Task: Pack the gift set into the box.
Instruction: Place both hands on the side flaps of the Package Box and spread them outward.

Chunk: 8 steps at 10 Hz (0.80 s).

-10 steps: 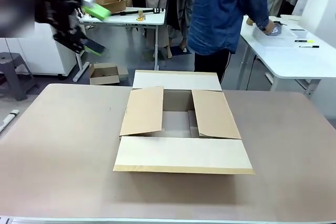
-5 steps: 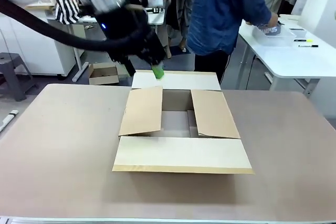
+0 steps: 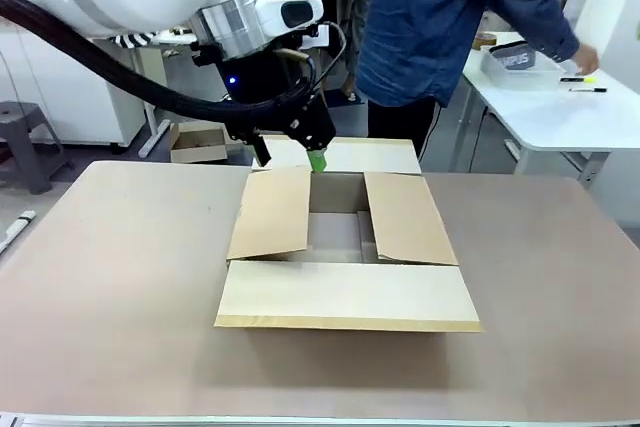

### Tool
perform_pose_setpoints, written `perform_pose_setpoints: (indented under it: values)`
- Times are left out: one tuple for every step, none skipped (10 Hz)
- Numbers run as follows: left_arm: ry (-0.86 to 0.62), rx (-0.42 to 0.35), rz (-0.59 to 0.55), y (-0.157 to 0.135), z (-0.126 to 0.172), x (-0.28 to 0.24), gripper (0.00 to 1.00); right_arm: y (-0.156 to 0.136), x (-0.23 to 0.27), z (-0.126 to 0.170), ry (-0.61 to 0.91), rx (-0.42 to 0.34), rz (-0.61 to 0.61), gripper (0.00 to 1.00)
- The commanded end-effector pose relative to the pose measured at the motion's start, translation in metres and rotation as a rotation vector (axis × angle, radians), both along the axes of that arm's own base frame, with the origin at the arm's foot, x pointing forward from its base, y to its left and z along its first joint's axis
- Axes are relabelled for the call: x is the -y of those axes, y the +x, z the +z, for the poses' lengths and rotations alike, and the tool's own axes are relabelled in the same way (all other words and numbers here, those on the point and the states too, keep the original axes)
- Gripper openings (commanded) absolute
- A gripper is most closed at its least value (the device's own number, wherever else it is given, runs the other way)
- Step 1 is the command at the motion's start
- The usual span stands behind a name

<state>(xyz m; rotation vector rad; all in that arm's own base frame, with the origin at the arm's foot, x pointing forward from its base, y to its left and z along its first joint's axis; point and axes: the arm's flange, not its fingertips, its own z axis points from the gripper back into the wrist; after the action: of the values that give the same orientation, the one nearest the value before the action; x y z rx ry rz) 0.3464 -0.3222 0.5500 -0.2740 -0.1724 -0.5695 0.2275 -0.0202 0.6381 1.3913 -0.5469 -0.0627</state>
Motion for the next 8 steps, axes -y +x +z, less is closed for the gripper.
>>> perform_pose_setpoints:
  values:
    - [-0.018,-0.027,0.02,0.007,-0.005,-0.004,1.0,0.004,-0.001,0.002,0.015,0.032,0.007,1.0]
    - [0.035,0.03,0.066,0.007,-0.022,0.01,1.0,0.004,-0.001,0.002,0.015,0.032,0.007,1.0]
    - [0.088,0.077,0.112,0.005,-0.037,0.024,1.0,0.004,-0.001,0.002,0.015,0.032,0.007,1.0]
    - [0.166,0.131,0.218,0.005,-0.05,0.041,1.0,0.004,-0.001,0.002,0.015,0.032,0.007,1.0]
    - [0.212,0.174,0.281,0.003,-0.06,0.057,1.0,0.004,-0.001,0.002,0.015,0.032,0.007,1.0]
    - [0.228,0.178,0.302,0.003,-0.07,0.073,1.0,0.004,-0.001,0.002,0.015,0.032,0.007,1.0]
    - [0.272,0.177,0.338,0.009,-0.083,0.082,1.0,0.004,-0.001,0.002,0.015,0.032,0.007,1.0]
    - [0.33,0.189,0.401,0.015,-0.093,0.089,1.0,0.004,-0.001,0.002,0.015,0.032,0.007,1.0]
